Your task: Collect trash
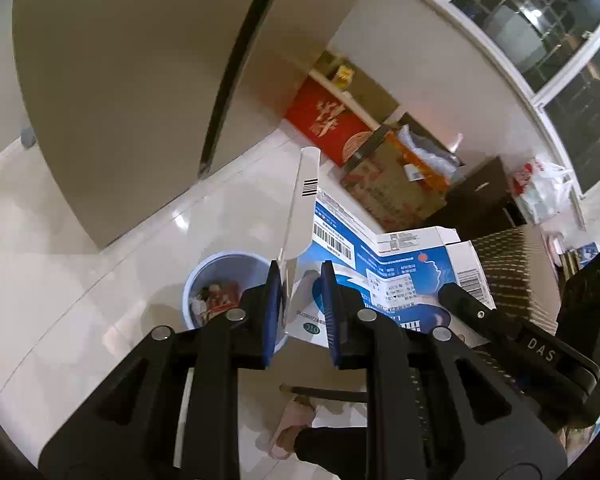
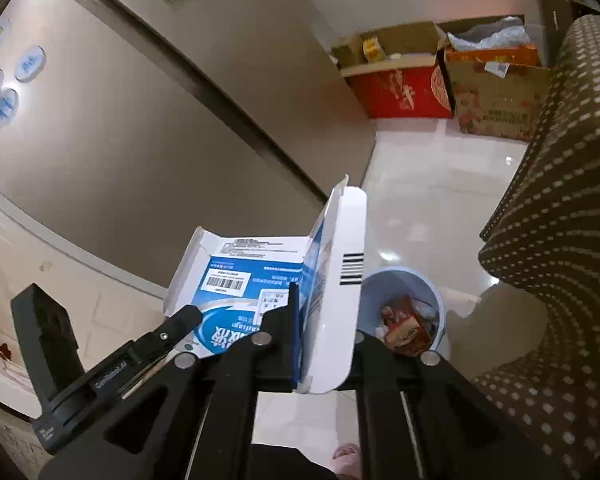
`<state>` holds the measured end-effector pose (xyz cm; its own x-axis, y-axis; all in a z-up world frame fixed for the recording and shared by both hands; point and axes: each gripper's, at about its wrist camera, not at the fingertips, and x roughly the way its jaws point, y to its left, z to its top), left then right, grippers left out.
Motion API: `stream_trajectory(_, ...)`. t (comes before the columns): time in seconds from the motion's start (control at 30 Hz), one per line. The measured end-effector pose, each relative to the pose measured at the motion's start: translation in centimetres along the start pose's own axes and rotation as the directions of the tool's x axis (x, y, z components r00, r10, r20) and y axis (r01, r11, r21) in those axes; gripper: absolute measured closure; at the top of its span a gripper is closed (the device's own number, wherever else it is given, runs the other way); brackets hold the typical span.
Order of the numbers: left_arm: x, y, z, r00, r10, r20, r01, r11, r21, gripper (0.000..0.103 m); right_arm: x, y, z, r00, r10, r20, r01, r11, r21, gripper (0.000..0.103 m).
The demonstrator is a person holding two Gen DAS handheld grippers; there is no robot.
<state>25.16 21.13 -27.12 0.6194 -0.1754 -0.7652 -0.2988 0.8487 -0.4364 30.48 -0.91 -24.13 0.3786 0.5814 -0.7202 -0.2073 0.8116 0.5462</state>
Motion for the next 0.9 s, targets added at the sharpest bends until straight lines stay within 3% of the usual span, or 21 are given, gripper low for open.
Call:
stream_trajectory(0.3,4.8,3.1,0.6,0.997,0.027,-0.066,-0.031,0.998,-0.062,0.082,5.8,-0.5,0.5,0.996,-0.061,-0.059,0.061,0.998,-0.007,0.087)
stream_trajectory(0.33,5.2,3.4,0.8,0.998,0.027,-0.064,-0.032,0.997,-0.071,0.082,6.5,-0.5,0.6,0.996,-0.072,-0.06,0.072,0.997,-0.012,0.082)
stream_trajectory(0.37,5.8,3.7,1.1,0.997,0.027,-0.072,-0.033,0.997,-0.076,0.08,7.0,-0.6,0.7,0.995,-0.08,-0.061,0.079,0.997,-0.017,0.067)
stream_trajectory(0.43,7.4,4.1,1.1,0.993,0.035,-0.11,-0.045,0.996,-0.082,0.036,8.6,-0.8,0.7,0.987,-0.147,-0.066,0.143,0.988,-0.055,0.042)
stream_trajectory(0.47,8.3,4.4,1.4,0.989,0.054,-0.137,-0.066,0.994,-0.09,0.024,9.2,-1.0,0.6,0.982,-0.174,-0.074,0.169,0.983,-0.068,0.039)
stream_trajectory(0.67,10.3,5.3,0.9,0.98,0.082,-0.181,-0.104,0.988,-0.117,0.024,10.9,-2.4,0.1,0.965,-0.24,-0.107,0.231,0.969,-0.09,0.038)
stream_trajectory(0.9,8.9,2.9,0.6,0.978,0.101,-0.182,-0.11,0.993,-0.039,0.024,7.2,-0.2,0.2,0.962,-0.273,-0.012,0.268,0.951,-0.154,0.036)
